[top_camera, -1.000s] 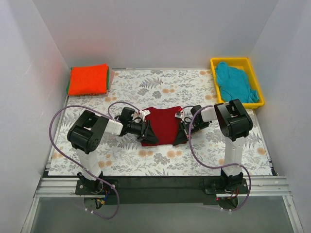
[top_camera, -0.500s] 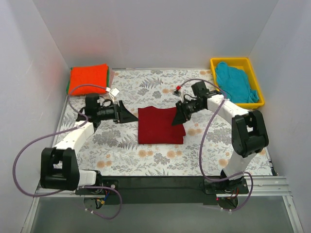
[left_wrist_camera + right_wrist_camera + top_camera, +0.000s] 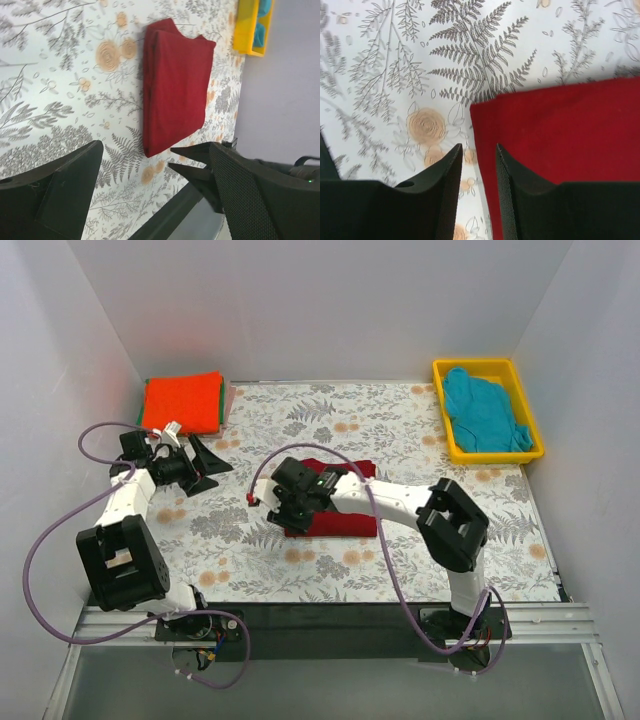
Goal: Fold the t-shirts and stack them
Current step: Neatly place the folded tshirt to the corner, then reset both grippers
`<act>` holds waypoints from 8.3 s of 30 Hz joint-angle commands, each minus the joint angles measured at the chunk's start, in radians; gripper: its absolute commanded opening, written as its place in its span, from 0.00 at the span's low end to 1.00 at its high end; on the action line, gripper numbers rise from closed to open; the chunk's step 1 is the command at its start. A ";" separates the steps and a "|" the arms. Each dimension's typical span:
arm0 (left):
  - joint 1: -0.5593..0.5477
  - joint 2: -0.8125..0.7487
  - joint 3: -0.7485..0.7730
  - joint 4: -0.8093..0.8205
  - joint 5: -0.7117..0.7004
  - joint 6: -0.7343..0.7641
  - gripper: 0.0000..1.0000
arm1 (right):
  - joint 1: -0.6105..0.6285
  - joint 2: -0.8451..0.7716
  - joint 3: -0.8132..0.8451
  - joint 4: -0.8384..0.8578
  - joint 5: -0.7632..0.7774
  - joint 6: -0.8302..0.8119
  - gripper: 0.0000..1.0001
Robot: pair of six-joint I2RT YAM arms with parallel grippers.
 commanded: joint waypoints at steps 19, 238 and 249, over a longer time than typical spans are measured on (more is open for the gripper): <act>-0.005 -0.060 -0.252 0.160 -0.071 -0.198 0.91 | 0.062 0.145 0.114 0.016 0.150 -0.035 0.01; 0.011 0.436 1.169 -0.189 -0.512 0.417 0.68 | -0.701 -0.511 -0.208 -0.027 -0.227 0.109 0.98; -0.200 -0.002 0.565 -0.271 -0.488 0.319 0.89 | -0.865 -0.689 -0.338 -0.096 -0.116 0.143 0.98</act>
